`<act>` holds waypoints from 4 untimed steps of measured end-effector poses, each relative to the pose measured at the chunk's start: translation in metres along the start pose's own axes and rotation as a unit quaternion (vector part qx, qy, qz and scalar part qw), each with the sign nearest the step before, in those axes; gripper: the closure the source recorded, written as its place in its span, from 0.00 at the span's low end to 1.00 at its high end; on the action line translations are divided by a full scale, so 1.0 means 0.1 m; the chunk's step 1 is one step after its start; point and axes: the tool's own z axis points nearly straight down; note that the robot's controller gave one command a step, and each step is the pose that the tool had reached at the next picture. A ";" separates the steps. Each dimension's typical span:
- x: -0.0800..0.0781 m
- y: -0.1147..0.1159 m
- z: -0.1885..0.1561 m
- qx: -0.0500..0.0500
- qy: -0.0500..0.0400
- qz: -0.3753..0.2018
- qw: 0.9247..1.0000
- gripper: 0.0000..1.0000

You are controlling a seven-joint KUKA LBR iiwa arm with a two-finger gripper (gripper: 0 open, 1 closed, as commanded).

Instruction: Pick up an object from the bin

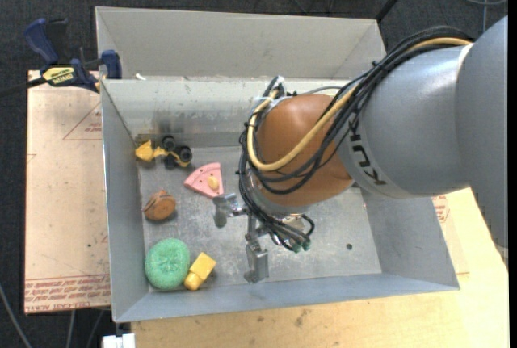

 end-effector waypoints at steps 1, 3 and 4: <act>-0.04 0.27 0.01 -0.001 0.004 -0.055 0.998 0.00; -0.19 0.67 0.39 -0.002 0.003 -0.245 0.970 0.00; -0.43 1.00 0.59 -0.001 -0.001 -0.311 0.950 1.00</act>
Offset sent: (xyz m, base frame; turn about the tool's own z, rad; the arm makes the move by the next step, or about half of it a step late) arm -0.0055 0.0331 -0.0272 -0.7351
